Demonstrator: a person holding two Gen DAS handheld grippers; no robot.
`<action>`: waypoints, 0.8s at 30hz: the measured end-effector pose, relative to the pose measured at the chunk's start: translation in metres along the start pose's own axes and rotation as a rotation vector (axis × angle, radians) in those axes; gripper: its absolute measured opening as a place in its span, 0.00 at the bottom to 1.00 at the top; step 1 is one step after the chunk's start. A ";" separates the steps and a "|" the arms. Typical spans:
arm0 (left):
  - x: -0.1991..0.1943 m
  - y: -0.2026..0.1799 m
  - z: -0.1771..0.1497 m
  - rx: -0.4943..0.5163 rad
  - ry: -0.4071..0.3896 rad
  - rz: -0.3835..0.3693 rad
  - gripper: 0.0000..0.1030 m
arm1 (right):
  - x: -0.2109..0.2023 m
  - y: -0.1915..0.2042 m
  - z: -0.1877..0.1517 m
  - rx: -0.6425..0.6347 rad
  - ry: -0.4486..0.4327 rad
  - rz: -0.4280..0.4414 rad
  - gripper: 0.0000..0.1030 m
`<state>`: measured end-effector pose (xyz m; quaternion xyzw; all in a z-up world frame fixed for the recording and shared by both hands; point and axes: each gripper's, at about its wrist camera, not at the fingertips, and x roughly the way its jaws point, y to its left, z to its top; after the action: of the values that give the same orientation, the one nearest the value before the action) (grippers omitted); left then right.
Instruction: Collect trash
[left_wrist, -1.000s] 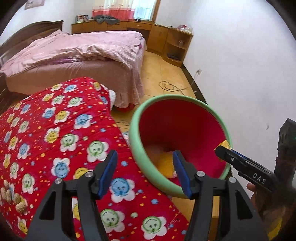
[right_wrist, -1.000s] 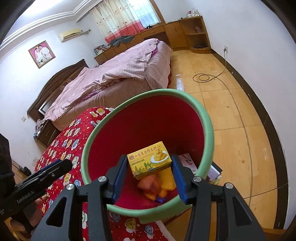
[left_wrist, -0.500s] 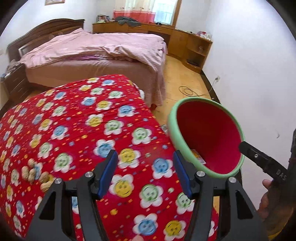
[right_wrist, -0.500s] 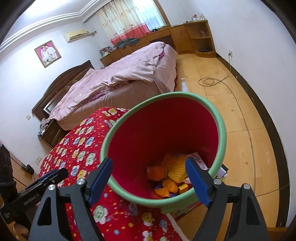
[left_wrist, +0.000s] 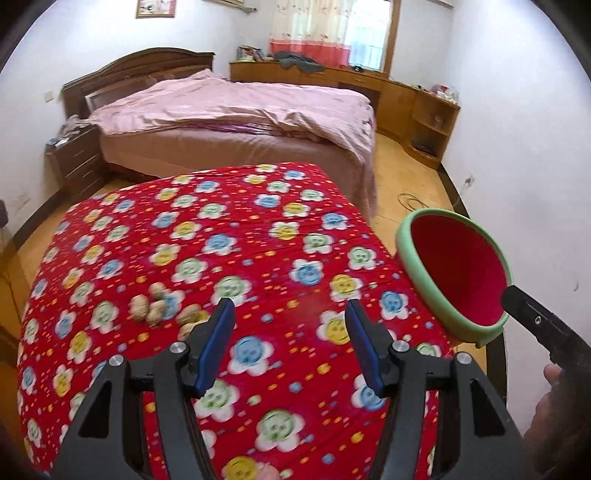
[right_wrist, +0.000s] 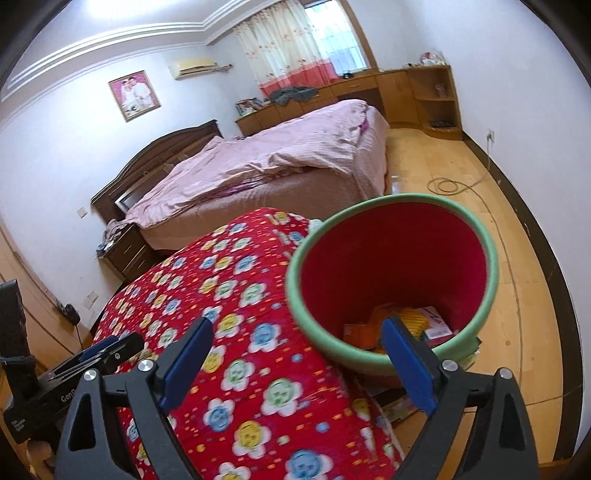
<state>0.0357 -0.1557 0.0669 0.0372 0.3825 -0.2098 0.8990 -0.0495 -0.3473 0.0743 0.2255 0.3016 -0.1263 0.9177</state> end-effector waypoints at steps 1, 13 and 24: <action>-0.004 0.005 -0.002 -0.007 -0.005 0.006 0.60 | -0.001 0.006 -0.003 -0.009 -0.002 0.006 0.92; -0.046 0.058 -0.035 -0.100 -0.062 0.126 0.60 | -0.012 0.067 -0.039 -0.102 -0.024 0.081 0.96; -0.060 0.085 -0.065 -0.144 -0.104 0.234 0.60 | -0.008 0.100 -0.071 -0.192 -0.041 0.094 0.96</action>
<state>-0.0108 -0.0429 0.0549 0.0061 0.3426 -0.0772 0.9363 -0.0542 -0.2247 0.0624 0.1477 0.2823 -0.0580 0.9461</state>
